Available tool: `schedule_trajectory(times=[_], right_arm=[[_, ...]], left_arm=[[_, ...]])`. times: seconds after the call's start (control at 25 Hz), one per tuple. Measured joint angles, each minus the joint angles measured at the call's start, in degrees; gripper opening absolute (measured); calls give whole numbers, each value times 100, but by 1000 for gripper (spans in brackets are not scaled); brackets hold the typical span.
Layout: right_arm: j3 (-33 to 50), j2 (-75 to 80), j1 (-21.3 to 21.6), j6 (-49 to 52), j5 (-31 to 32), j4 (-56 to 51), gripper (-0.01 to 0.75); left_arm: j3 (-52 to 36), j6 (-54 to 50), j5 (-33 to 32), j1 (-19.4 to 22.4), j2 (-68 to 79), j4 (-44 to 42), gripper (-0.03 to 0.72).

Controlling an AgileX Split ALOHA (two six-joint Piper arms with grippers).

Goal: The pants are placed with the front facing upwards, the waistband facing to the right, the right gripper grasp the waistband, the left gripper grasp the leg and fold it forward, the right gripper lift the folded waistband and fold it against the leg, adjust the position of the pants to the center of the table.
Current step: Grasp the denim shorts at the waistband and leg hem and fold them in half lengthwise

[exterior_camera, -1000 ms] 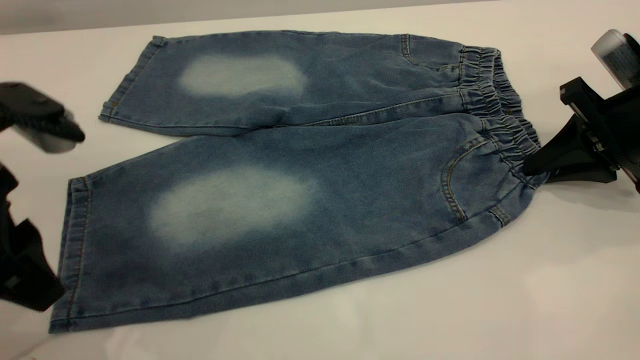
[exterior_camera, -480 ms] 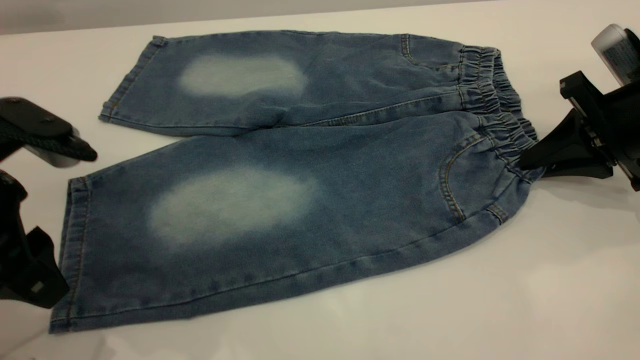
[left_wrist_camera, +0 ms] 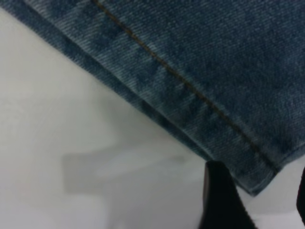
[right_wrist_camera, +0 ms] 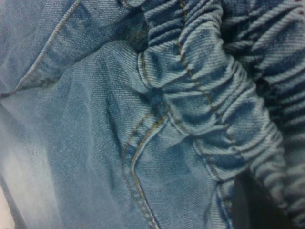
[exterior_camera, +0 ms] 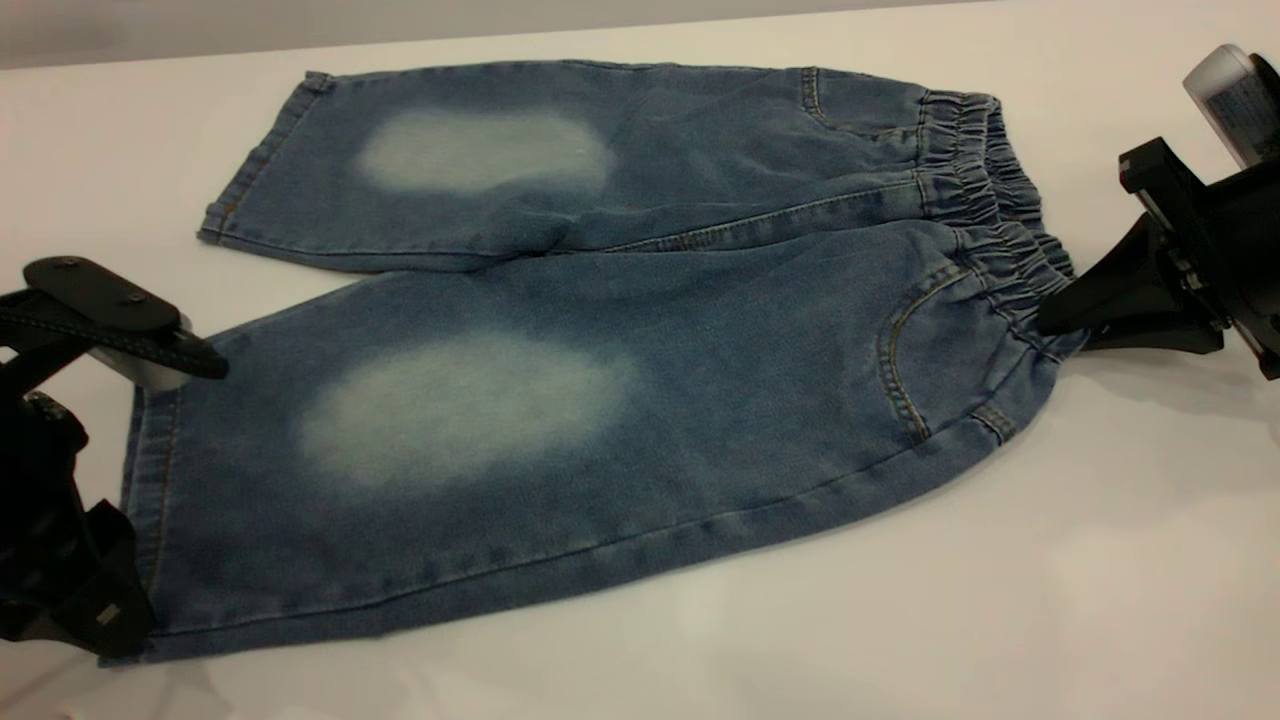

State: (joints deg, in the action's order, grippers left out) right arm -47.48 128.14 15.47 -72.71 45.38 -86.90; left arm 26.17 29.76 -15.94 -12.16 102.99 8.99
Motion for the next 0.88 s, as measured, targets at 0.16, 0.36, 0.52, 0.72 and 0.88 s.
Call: schedule_trajectory(times=[0.16, 0.36, 0.52, 0.72, 0.88], right_arm=[[0, 0, 0, 5, 0, 0, 36], [0, 0, 0, 5, 0, 0, 38], [0, 0, 0, 10, 12, 5, 39], [0, 0, 0, 5, 45, 5, 39], [-5, 0, 0, 5, 91, 5, 41]], left_arm=[[0, 162, 12, 0, 110, 149, 362], [5, 238, 27, 0, 183, 202, 362], [5, 238, 215, 0, 272, 207, 362], [28, 292, 261, -55, 388, 452, 362], [28, 431, 310, -270, 388, 470, 362]])
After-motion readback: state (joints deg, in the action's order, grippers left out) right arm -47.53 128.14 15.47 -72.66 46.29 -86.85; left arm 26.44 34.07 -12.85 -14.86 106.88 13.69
